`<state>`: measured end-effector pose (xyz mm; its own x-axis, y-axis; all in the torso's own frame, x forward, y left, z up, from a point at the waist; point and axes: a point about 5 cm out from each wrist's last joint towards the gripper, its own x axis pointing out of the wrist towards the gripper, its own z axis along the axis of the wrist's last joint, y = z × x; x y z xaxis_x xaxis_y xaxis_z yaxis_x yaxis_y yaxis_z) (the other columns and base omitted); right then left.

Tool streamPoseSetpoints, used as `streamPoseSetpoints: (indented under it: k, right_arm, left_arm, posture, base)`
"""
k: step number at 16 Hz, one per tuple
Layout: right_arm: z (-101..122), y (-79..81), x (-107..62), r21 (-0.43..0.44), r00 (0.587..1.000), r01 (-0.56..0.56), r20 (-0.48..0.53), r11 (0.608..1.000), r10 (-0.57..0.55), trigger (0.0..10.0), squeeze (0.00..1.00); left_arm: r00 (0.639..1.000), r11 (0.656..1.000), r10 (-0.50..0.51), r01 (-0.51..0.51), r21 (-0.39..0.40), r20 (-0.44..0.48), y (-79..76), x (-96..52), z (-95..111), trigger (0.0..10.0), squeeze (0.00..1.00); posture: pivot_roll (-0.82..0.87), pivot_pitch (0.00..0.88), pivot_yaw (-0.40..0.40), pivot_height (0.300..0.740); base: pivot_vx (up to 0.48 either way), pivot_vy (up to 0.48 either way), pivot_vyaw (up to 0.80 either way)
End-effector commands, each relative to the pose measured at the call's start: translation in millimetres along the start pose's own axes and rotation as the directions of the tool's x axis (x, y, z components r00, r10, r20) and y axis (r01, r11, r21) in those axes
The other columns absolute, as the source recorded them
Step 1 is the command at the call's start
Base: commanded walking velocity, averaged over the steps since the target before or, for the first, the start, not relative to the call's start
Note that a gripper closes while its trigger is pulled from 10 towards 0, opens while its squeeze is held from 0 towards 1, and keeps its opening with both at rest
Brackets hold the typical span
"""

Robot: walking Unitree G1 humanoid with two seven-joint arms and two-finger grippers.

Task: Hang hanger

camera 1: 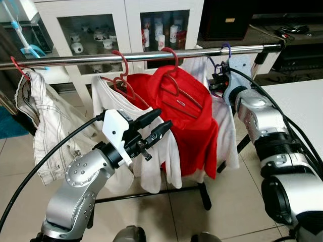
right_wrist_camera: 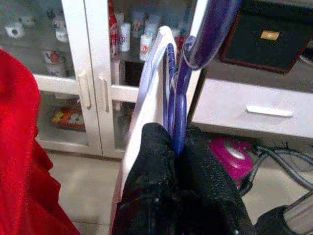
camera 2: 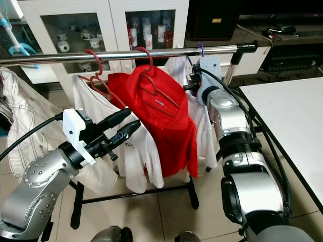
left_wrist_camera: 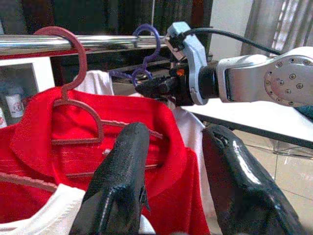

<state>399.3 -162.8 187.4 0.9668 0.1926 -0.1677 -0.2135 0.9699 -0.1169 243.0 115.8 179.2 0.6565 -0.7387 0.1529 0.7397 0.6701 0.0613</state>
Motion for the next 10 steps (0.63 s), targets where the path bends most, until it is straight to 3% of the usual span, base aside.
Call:
streamPoseSetpoints:
  k: [1,7,8,9,10]
  right_arm:
    - [-16.4,3.1,-0.1,0.003,0.998,-0.019,-0.062,1.000,0.019,10.0,0.00]
    - [-22.6,2.6,-1.5,-0.011,0.998,-0.038,-0.045,0.999,0.037,10.0,0.00]
    - [-20.9,3.0,-1.8,0.022,0.999,-0.042,-0.022,0.999,0.042,10.0,0.00]
    - [-18.4,4.3,-2.4,0.039,0.998,-0.056,0.011,0.998,0.056,10.0,1.00]
    - [-16.0,5.3,-2.9,0.054,0.997,-0.064,0.037,0.996,0.062,10.0,1.00]
  left_arm:
    - [1.000,1.000,0.002,-0.002,-0.001,-0.012,-0.4,-1.5,-0.8,10.0,0.00]
    - [0.999,1.000,0.011,-0.011,0.005,-0.033,3.1,-1.4,-3.5,10.0,0.00]
    - [0.999,1.000,0.012,-0.012,0.007,-0.037,3.5,-1.3,-3.9,10.0,0.00]
    - [0.999,1.000,0.016,-0.015,0.009,-0.039,4.0,-1.4,-4.3,10.0,0.00]
    - [0.999,1.000,0.022,-0.022,0.013,-0.040,4.8,-1.5,-4.5,10.0,0.00]
  posture:
    - [-0.05,0.089,0.031,0.740]
    - [-0.05,0.084,0.042,0.740]
    - [-0.05,0.082,0.041,0.740]
    - [-0.05,0.080,0.041,0.740]
    - [-0.05,0.078,0.042,0.740]
  base:
    - [0.000,0.000,0.00]
    - [0.000,0.000,0.00]
    - [0.000,0.000,0.00]
    - [0.000,0.000,0.00]
    - [0.000,0.000,0.00]
